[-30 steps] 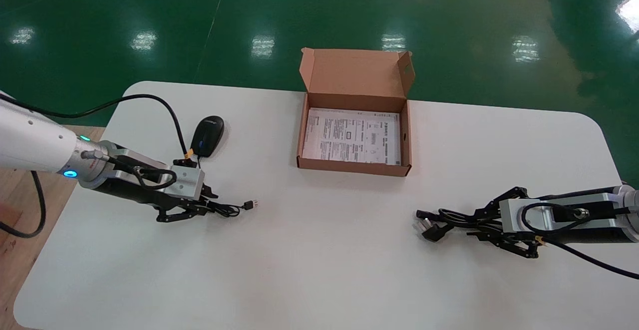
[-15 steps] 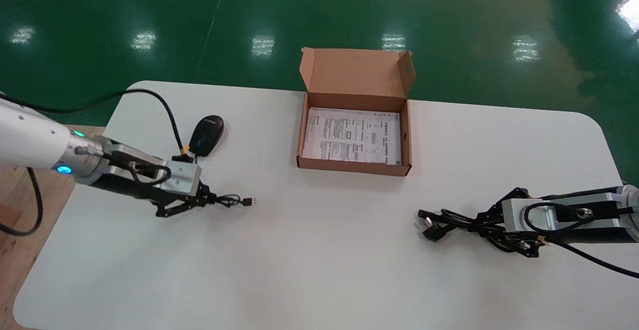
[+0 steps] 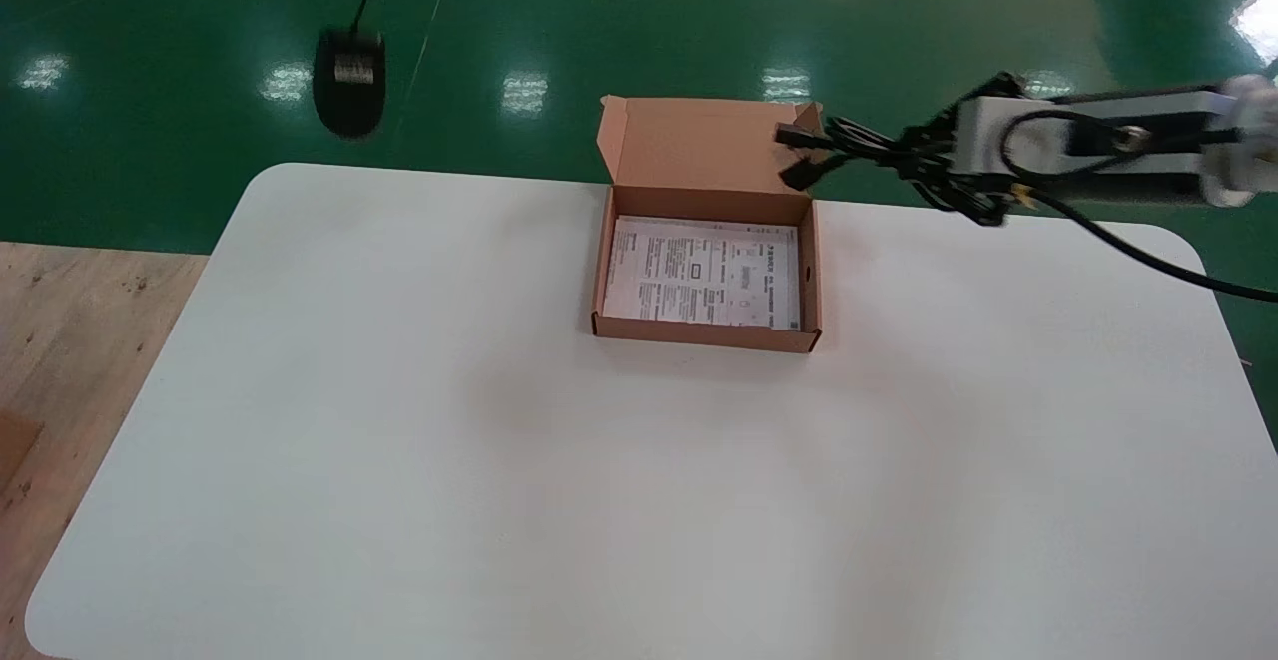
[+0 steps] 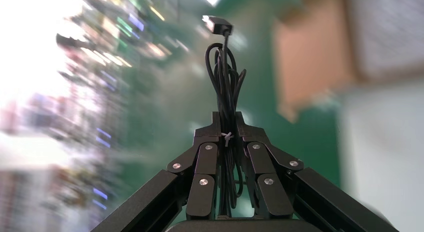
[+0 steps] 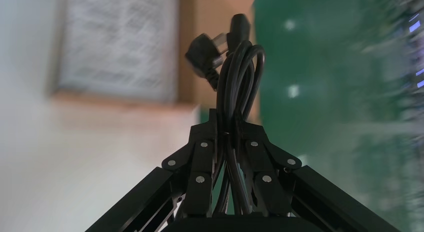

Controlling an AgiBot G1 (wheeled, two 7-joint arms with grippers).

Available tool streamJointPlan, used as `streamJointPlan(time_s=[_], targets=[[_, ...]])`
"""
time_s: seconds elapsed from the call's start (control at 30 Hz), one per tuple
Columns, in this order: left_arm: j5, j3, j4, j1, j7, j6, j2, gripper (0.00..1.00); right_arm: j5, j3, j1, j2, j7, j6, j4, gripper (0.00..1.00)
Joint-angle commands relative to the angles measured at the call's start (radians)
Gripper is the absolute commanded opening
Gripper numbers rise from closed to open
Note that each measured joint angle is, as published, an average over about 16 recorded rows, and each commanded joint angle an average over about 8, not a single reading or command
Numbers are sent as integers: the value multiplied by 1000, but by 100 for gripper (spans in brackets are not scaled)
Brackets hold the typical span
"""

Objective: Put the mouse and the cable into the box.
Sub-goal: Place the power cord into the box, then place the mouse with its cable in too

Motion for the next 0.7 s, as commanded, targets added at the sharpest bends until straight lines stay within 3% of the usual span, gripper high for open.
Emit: streamJointPlan(time_s=[0.03, 0.3, 0.7], targets=[[-54, -38, -28, -28, 52, 1, 1, 0, 11, 10, -2, -49, -16, 56, 0, 0], [-96, -64, 19, -54, 120, -5, 65, 0, 22, 12, -25, -207, -128, 152, -98, 0], [-69, -46, 102, -82, 160, -7, 108, 0, 13, 9, -51, -313, -243, 320, -225, 0]])
